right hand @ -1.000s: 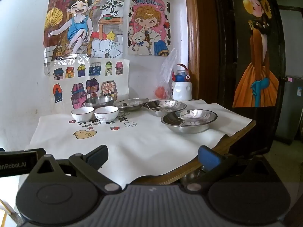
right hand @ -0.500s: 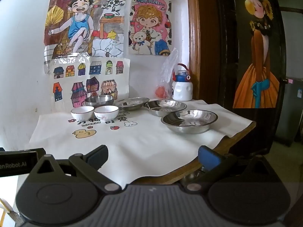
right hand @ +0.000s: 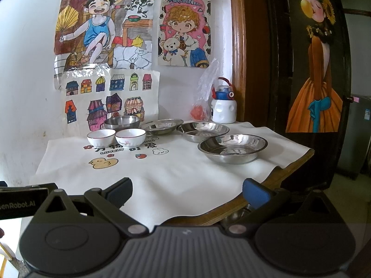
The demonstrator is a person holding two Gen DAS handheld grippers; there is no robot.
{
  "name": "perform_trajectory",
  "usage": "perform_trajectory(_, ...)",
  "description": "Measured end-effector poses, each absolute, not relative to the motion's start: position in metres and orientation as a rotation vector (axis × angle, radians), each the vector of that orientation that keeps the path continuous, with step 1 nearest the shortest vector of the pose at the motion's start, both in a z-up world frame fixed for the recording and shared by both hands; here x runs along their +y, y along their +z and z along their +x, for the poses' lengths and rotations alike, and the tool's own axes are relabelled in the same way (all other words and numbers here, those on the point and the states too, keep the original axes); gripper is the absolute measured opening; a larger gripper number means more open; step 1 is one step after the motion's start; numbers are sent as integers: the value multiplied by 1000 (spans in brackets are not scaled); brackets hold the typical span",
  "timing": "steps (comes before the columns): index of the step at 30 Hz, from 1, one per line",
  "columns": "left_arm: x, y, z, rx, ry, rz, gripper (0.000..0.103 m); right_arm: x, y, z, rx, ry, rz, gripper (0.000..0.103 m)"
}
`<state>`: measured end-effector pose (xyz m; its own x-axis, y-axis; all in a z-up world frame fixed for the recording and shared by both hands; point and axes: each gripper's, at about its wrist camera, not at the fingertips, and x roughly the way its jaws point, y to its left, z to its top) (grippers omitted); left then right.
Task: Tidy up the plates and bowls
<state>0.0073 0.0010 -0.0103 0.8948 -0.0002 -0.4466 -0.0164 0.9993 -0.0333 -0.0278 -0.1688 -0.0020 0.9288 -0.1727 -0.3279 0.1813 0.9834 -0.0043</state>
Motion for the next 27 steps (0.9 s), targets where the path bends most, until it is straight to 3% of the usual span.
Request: perform_trajectory(27, 0, -9, 8, 468, 11, -38, 102, -168, -3, -26, 338, -182, 23, 103)
